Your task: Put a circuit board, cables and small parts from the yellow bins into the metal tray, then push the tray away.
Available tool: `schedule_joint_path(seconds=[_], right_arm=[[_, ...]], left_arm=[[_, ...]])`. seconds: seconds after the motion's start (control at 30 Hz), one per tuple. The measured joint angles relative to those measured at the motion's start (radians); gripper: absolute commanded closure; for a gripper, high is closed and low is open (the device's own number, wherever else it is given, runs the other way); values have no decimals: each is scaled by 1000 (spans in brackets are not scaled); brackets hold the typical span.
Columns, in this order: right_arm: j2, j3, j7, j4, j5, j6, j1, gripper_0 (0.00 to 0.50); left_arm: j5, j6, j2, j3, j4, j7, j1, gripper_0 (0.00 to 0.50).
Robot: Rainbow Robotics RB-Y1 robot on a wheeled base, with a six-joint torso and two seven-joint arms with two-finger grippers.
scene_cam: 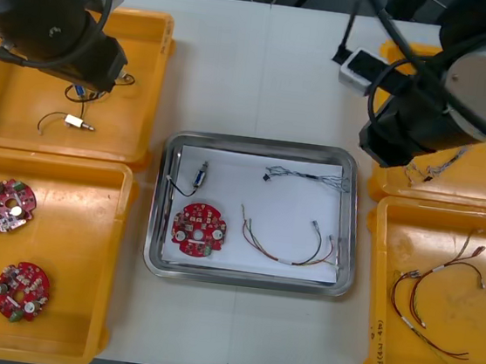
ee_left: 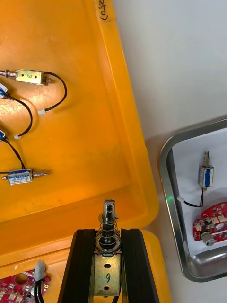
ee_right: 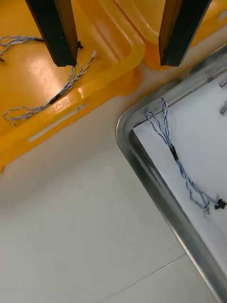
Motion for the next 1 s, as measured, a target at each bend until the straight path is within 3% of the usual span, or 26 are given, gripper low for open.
schedule_joint_path(seconds=[0.23,0.4,0.8,1.0], right_arm=[[2,-149,-107,-61,-4,0,93,0],[1,-220,-282,-87,24,0,130,0],[-4,-368,-286,-101,24,0,239,0],[-31,-439,-286,-106,-34,0,318,0]], left_arm=[[8,7,-11,0,-18,63,0,500],[8,8,-32,-3,-37,100,0,499],[-40,8,-110,-105,-46,215,-3,499],[-102,2,-165,-183,-46,251,-5,500]])
